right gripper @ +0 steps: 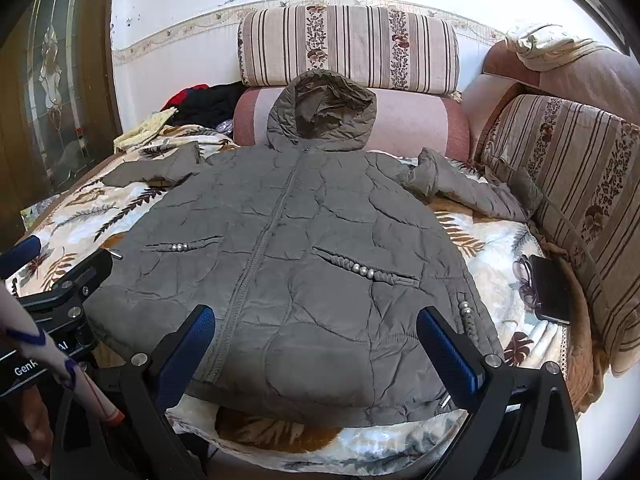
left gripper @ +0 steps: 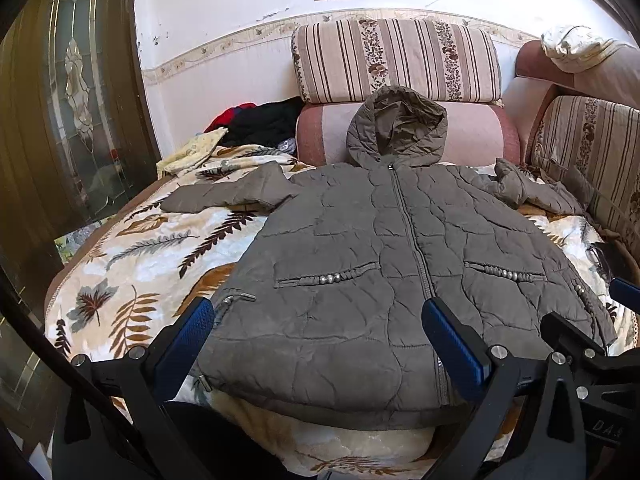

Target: Fold large clothes

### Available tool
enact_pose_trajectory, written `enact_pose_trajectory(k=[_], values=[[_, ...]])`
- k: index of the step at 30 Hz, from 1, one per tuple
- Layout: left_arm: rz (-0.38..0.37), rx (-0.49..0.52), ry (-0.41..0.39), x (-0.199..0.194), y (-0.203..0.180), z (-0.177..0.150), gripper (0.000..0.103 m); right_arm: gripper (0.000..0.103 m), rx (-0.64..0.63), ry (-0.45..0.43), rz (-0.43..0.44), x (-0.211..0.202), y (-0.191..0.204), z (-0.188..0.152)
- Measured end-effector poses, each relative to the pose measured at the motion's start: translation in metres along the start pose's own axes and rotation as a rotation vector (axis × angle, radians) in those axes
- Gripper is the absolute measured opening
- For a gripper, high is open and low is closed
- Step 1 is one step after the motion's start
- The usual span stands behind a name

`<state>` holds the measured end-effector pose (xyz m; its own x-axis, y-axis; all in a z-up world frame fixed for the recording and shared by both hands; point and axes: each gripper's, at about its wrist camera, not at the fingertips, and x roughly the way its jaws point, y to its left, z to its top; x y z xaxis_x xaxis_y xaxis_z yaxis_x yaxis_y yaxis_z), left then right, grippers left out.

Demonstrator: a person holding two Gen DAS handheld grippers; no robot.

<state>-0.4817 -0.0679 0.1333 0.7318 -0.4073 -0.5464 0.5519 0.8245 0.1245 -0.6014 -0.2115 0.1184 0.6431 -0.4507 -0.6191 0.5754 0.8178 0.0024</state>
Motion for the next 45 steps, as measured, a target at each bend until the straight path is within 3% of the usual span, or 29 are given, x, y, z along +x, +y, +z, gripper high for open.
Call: enact_pose_trajectory(k=[8,24,45], values=[[-0.006,0.037,-0.022,-0.003,-0.012,0.006,0.103,0.102,0.033,-0.014,-0.006,-0.004,-0.01,0.002],[-0.039,-0.016,0.098,0.043,-0.004,0.0,0.103,0.102,0.036,0.086,-0.019,0.034,-0.013,0.001],[-0.086,-0.054,0.19,0.091,-0.007,0.004,0.103,0.102,0.031,0.165,-0.055,0.071,-0.018,0.008]])
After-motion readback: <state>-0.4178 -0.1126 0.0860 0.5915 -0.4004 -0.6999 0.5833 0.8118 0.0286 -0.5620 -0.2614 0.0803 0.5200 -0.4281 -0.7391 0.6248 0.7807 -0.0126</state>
